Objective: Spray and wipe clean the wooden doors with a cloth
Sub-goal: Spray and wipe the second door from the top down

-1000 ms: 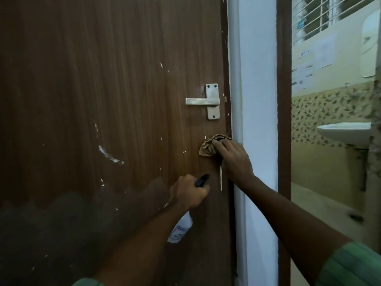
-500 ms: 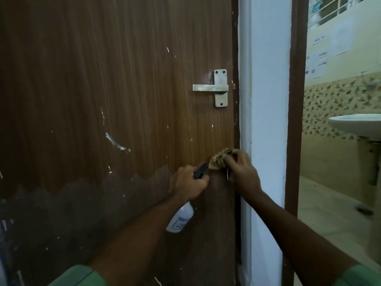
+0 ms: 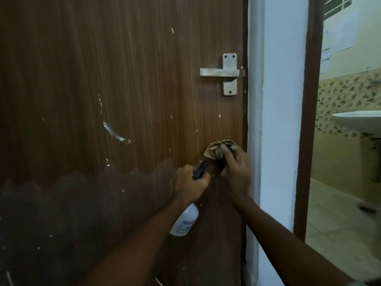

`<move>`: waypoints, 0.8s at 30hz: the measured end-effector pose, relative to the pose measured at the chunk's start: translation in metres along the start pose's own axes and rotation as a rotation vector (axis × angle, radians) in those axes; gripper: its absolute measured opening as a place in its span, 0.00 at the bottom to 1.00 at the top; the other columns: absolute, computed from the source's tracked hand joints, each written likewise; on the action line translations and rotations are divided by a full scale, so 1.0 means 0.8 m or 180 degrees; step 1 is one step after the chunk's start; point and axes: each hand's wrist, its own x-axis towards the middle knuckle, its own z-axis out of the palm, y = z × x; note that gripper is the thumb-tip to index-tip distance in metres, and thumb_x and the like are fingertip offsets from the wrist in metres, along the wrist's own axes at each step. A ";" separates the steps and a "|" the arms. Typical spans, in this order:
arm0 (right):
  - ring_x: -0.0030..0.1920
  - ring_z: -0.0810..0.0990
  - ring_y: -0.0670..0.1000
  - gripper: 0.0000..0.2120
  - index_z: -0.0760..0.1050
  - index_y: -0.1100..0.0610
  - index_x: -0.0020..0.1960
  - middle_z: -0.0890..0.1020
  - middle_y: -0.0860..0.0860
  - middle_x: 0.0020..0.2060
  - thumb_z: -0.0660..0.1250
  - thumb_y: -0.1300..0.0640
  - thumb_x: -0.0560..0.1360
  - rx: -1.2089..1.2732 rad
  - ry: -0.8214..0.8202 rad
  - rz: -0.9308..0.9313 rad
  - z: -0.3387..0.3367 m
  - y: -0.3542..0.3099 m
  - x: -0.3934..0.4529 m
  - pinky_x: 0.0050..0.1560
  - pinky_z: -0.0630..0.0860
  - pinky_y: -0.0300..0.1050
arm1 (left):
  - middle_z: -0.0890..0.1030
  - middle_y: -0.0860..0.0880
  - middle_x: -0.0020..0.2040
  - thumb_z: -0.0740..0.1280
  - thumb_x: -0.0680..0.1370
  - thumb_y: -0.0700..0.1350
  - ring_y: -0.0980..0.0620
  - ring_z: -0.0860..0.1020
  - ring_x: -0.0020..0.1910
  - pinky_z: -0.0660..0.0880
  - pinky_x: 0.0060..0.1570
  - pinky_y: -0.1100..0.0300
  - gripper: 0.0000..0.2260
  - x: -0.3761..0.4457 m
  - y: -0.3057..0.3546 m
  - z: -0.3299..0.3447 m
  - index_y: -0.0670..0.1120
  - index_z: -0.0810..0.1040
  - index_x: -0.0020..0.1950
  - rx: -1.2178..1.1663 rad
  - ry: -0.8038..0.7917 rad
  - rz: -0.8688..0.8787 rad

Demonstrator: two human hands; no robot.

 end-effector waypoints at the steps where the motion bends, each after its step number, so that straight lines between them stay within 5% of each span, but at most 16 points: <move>1: 0.64 0.76 0.59 0.25 0.76 0.57 0.72 0.75 0.56 0.66 0.69 0.69 0.77 0.0006 0.0041 -0.0060 0.008 0.000 -0.013 0.59 0.78 0.50 | 0.79 0.45 0.31 0.70 0.78 0.54 0.42 0.79 0.30 0.79 0.33 0.46 0.14 0.001 -0.009 0.003 0.45 0.79 0.39 -0.0040 0.0084 0.0012; 6: 0.68 0.74 0.59 0.29 0.73 0.53 0.74 0.75 0.56 0.70 0.74 0.54 0.75 0.0018 -0.0574 -0.0754 0.030 0.000 -0.156 0.58 0.80 0.59 | 0.76 0.51 0.27 0.69 0.78 0.54 0.54 0.75 0.25 0.74 0.30 0.55 0.16 -0.011 -0.061 0.013 0.47 0.77 0.34 -0.0170 0.0322 0.0125; 10: 0.64 0.75 0.55 0.21 0.76 0.54 0.71 0.77 0.54 0.67 0.69 0.57 0.78 -0.0041 -0.0073 -0.0820 0.031 -0.027 -0.062 0.56 0.78 0.52 | 0.76 0.50 0.26 0.65 0.73 0.59 0.48 0.77 0.27 0.75 0.32 0.51 0.17 -0.025 -0.072 0.018 0.49 0.77 0.31 -0.0290 0.0441 0.0396; 14: 0.60 0.75 0.55 0.23 0.79 0.52 0.68 0.81 0.50 0.61 0.63 0.68 0.77 -0.0073 0.0693 0.0343 0.042 -0.079 0.007 0.52 0.79 0.54 | 0.72 0.50 0.23 0.70 0.77 0.50 0.48 0.73 0.24 0.67 0.30 0.56 0.20 -0.034 -0.076 0.008 0.47 0.72 0.26 -0.0560 0.0689 0.0439; 19: 0.59 0.72 0.51 0.22 0.76 0.49 0.71 0.77 0.49 0.66 0.61 0.50 0.78 -0.0279 0.0202 0.0063 0.053 -0.114 -0.102 0.46 0.77 0.46 | 0.77 0.45 0.26 0.69 0.79 0.51 0.43 0.78 0.27 0.72 0.30 0.52 0.18 -0.058 -0.095 -0.017 0.45 0.77 0.31 -0.0806 0.0601 0.0321; 24: 0.60 0.77 0.50 0.25 0.77 0.53 0.69 0.80 0.49 0.61 0.66 0.69 0.74 0.0283 0.0617 0.0778 0.059 -0.114 -0.071 0.56 0.75 0.40 | 0.78 0.42 0.28 0.65 0.71 0.59 0.39 0.80 0.29 0.81 0.31 0.41 0.19 -0.066 -0.131 -0.036 0.43 0.76 0.33 -0.0522 0.0520 0.0302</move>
